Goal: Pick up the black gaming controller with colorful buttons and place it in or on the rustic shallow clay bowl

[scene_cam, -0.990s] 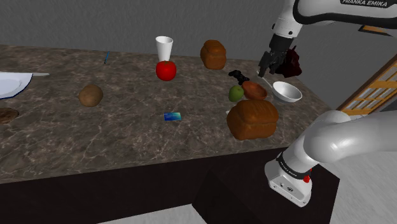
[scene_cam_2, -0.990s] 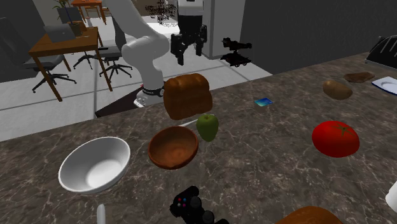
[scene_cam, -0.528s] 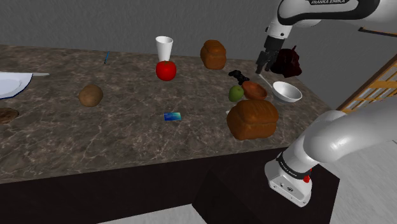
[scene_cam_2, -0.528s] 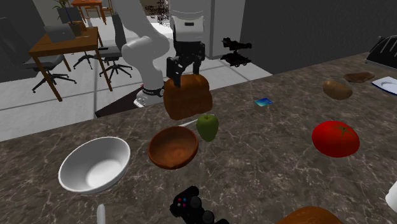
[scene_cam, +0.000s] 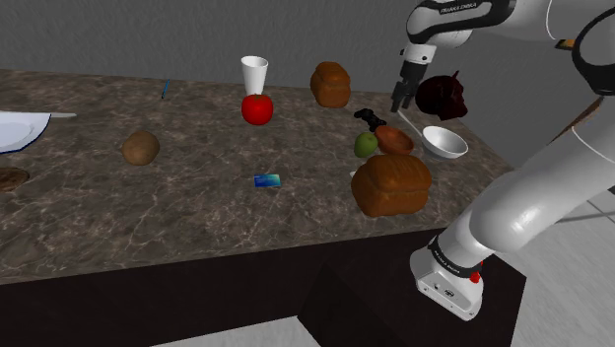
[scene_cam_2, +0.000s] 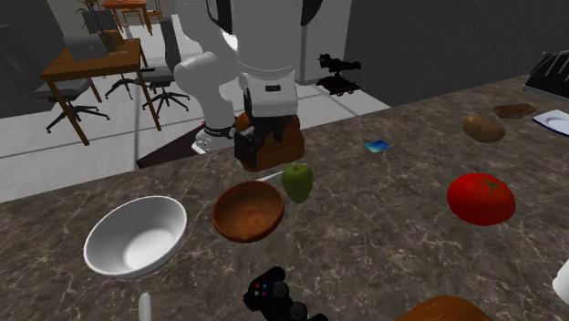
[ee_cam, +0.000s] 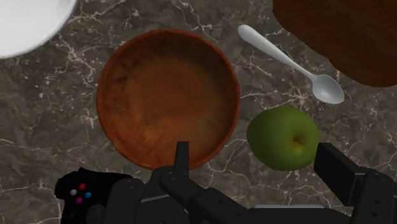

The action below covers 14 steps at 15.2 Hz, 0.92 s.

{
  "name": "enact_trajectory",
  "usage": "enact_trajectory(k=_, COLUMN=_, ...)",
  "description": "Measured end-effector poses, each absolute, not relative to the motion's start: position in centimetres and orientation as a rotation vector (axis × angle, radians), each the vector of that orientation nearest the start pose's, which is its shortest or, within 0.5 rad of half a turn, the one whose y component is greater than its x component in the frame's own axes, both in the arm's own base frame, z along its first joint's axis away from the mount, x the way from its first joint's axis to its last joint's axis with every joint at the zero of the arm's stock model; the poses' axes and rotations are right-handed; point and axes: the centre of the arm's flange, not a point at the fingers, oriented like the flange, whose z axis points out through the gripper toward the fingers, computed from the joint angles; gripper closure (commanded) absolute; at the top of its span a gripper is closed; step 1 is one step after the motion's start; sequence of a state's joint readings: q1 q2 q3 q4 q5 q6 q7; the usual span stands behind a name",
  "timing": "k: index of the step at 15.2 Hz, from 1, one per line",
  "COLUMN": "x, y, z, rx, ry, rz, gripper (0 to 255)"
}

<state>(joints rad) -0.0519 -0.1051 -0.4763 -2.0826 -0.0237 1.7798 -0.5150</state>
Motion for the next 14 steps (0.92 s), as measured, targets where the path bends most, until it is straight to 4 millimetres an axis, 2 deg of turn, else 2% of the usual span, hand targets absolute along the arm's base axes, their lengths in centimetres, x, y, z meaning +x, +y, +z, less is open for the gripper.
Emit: enact_trajectory(k=14, x=54.1, y=-39.5, z=36.5, rx=-2.950, ry=-0.195, rz=0.340, gripper=0)
